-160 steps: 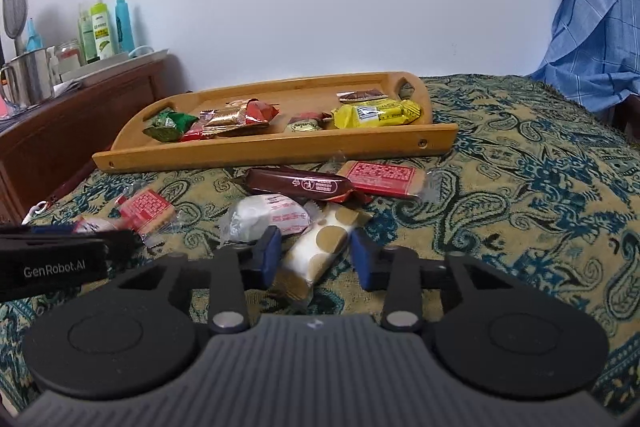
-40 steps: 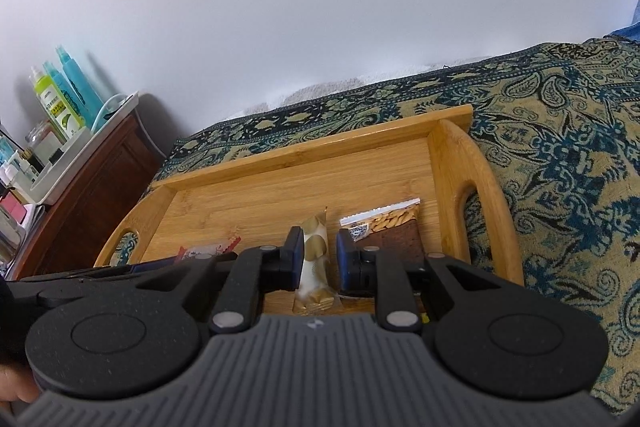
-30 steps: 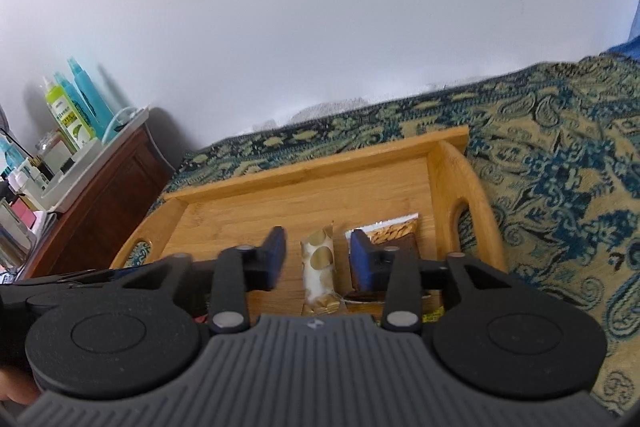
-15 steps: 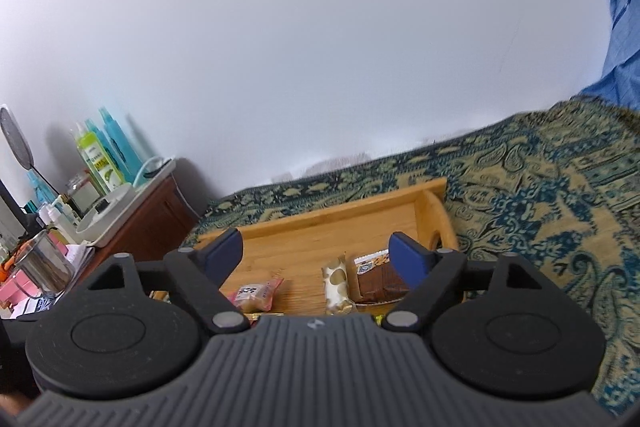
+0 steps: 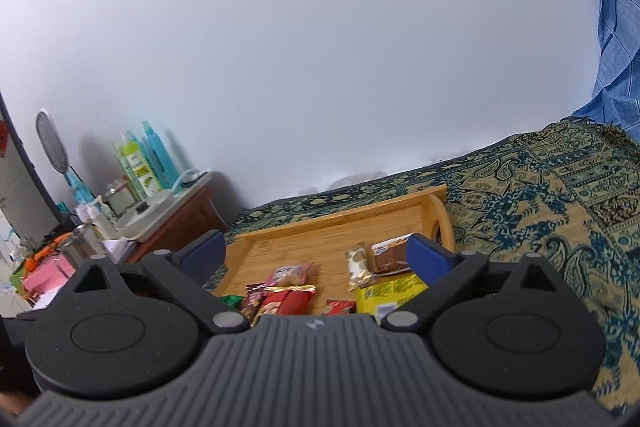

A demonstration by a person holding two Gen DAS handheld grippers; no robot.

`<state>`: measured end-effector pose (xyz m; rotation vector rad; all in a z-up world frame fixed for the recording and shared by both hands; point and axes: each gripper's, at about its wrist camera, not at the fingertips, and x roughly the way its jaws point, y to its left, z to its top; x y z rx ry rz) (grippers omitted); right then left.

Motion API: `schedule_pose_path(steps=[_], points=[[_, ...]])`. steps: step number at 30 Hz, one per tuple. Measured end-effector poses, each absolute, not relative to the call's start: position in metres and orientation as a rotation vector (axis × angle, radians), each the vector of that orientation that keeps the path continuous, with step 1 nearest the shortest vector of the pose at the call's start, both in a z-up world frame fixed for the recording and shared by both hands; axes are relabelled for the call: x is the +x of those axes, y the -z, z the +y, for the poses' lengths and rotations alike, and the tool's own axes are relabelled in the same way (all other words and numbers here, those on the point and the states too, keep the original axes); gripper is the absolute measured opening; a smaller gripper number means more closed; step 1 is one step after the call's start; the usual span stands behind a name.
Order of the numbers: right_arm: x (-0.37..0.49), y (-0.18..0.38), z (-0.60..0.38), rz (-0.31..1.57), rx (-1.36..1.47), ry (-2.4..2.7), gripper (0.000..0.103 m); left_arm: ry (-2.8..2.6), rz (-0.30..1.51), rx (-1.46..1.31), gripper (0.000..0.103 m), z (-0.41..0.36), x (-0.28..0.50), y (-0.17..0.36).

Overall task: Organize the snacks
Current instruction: 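Open both tools to release the snacks onto the tray, then pull both tools back from the tray toward the snacks on the bedspread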

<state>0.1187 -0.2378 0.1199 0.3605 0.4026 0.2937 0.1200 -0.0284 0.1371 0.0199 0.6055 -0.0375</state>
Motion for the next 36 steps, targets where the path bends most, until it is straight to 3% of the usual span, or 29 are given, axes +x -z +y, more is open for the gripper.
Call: schedule_pose_path(steps=[26, 31, 34, 36], points=[[0.067, -0.063, -0.225, 0.525, 0.315, -0.181, 0.103, 0.025, 0.684, 0.028, 0.095, 0.001, 0.063, -0.07], [0.069, -0.052, -0.227, 0.57, 0.333, -0.152, 0.096, 0.052, 0.706, 0.033, 0.074, 0.003, 0.06, -0.06], [0.074, -0.047, -0.227, 0.615, 0.32, -0.135, 0.086, 0.06, 0.731, 0.01, 0.055, 0.006, 0.062, -0.056], [0.086, -0.049, -0.227, 0.696, 0.302, -0.184, 0.071, 0.075, 0.751, -0.024, 0.046, 0.01, 0.064, -0.054]])
